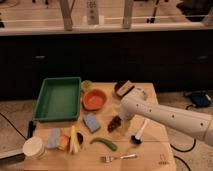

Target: Place grapes in tray

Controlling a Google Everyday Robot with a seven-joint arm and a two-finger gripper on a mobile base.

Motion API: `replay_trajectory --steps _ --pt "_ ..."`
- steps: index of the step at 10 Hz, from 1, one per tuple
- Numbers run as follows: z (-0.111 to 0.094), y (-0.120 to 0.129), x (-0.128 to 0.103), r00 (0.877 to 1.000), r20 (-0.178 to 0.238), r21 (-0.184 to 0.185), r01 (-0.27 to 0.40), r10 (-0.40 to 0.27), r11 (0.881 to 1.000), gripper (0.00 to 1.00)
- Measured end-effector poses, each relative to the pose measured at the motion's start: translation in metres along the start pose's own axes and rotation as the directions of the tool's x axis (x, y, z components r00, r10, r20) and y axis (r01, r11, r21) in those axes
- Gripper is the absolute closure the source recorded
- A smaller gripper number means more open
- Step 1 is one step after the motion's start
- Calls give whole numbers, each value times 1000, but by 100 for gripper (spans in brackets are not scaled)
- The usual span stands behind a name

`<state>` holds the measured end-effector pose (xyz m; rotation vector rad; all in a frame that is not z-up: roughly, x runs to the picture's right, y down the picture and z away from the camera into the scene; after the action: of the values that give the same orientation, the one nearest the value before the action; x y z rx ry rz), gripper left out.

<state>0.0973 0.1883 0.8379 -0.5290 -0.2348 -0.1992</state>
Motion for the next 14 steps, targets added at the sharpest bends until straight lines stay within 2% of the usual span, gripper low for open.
replay_trajectory --steps 14 --pt "25 2 8 999 40 1 -31 31 1000 20"
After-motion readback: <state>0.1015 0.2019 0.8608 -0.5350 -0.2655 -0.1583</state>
